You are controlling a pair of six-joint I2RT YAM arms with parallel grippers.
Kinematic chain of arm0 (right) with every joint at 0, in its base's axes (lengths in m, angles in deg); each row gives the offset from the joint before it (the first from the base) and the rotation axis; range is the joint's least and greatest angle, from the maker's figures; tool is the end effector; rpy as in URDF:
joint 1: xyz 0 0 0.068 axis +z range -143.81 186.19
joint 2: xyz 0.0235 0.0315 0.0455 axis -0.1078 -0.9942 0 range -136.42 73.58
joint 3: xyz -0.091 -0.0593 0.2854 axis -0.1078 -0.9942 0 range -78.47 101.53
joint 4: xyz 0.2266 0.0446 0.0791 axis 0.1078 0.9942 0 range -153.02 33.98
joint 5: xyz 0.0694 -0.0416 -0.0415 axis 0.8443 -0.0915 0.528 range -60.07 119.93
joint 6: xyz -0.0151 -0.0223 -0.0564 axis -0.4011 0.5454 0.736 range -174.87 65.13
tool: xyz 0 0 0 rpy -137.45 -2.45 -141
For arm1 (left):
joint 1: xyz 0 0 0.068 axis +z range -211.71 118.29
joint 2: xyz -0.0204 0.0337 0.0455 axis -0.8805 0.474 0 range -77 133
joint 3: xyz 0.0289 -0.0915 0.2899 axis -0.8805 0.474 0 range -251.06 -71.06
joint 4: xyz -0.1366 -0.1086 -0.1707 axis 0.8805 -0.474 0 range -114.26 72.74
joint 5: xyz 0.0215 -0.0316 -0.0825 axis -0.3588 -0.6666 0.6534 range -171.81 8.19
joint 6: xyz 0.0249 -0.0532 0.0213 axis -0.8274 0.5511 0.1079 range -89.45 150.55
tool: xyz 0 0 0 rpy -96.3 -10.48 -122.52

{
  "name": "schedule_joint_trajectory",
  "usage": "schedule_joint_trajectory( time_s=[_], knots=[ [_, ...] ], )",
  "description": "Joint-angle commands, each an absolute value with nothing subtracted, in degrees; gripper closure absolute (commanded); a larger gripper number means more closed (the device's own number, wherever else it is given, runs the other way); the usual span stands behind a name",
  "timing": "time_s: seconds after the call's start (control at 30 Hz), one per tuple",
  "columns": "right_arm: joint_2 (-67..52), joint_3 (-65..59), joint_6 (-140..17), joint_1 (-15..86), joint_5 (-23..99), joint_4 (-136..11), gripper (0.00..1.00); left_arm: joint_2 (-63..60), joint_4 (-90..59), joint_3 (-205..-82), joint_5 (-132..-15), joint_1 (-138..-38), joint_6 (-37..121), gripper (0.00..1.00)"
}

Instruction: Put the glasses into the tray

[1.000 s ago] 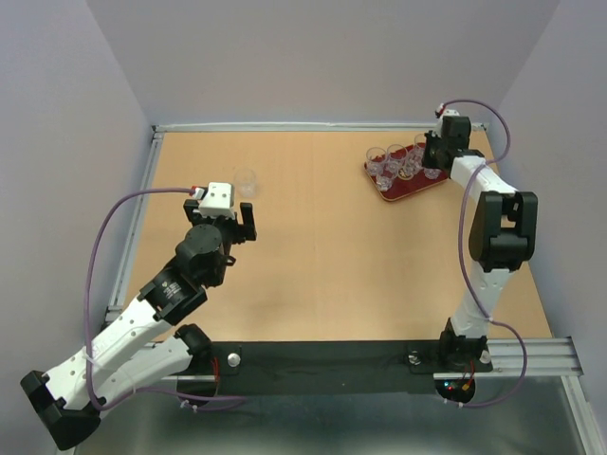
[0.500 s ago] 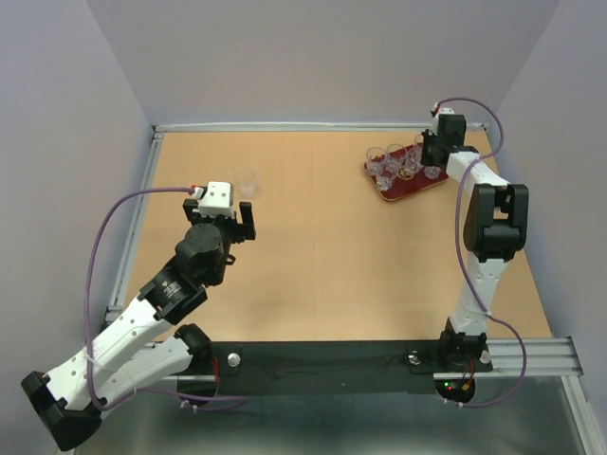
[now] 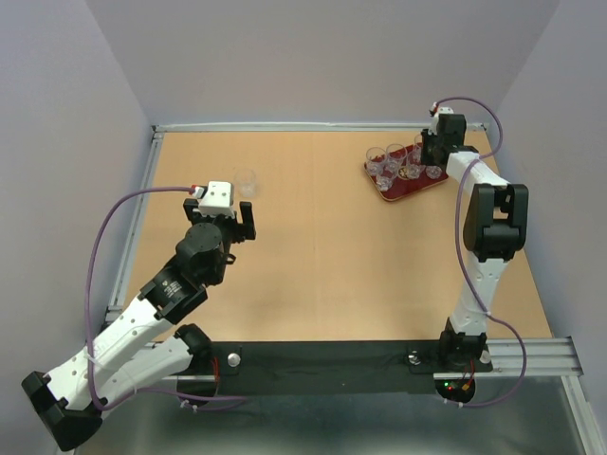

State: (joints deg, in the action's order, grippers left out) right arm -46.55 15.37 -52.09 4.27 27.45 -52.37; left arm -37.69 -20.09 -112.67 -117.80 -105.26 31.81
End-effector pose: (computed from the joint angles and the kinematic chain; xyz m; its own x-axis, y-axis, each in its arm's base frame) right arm 0.4958 -0.0187 0.2513 -0.6033 -0.0283 -0.7970 0.0388 0.9971 -0.0648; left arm 0.1107 -0.0667 0.3701 -0.0097 -0.0155 -0.9998 0.1314 0.9912 -0.0167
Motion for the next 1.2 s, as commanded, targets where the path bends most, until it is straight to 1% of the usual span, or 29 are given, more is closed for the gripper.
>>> schedule_joint_trajectory(
  time_s=[0.0,0.53,0.63,0.7,0.73,0.77,0.8,0.93,1.0,1.03,1.07,1.1,1.17],
  knots=[
    [-45.16,18.47,-51.8,4.08,28.26,-55.11,0.71,-37.71,-17.53,-111.84,-117.67,-104.86,30.9,0.14],
    [-37.52,17.5,-53.12,4.08,29.58,-55.11,0.71,-37.28,-17.62,-111.93,-116.52,-104.25,31.25,0.14],
    [-34.19,15.31,-52.95,4.08,33.86,-55.03,0.71,-37.19,-17.53,-111.76,-116.35,-103.9,31.69,0.13],
    [-31.37,11.28,-52.24,4.08,37.64,-54.85,0.71,-37.1,-17.53,-111.76,-116.17,-103.46,32.57,0.11],
    [-29.62,9.18,-51.89,4.08,40.27,-54.76,0.71,-37.01,-17.53,-111.84,-115.91,-103.19,32.75,0.1],
    [-26.12,7.33,-51.19,4.08,46.22,-54.59,0.71,-36.84,-17.61,-111.84,-115.56,-102.84,33.18,0.08],
    [-24.08,3.48,-50.92,4.08,49.06,-54.58,0.71,-36.57,-17.62,-111.76,-114.25,-101.71,33.45,0.07],
    [-16.26,-4.27,-50.31,4.08,61.28,-54.41,0.71,-34.64,-14.9,-112.54,-106.09,-95.39,36.6,0.06],
    [-11.86,-7.09,-49.6,4.08,63.67,-54.06,0.71,-32.54,-14.02,-112.98,-99.15,-92.13,38.36,0.06],
    [-10.46,-8.32,-49.08,4.08,64.55,-53.88,0.71,-31.66,-13.14,-113.25,-96.6,-88.03,39.33,0.06],
    [-9.14,-11.12,-48.2,4.08,65.69,-53.79,0.7,-29.65,-12.61,-113.6,-93.96,-86.07,41.78,0.06],
    [-6.69,-12.37,-47.85,4.08,65.79,-53.97,0.7,-28.41,-12.0,-113.86,-88.63,-83.88,43.19,0.06],
    [-4.91,-15.97,-46.62,3.99,65.7,-54.06,0.7,-23.77,-11.02,-115.26,-83.76,-78.51,46.53,0.06]
  ],
)
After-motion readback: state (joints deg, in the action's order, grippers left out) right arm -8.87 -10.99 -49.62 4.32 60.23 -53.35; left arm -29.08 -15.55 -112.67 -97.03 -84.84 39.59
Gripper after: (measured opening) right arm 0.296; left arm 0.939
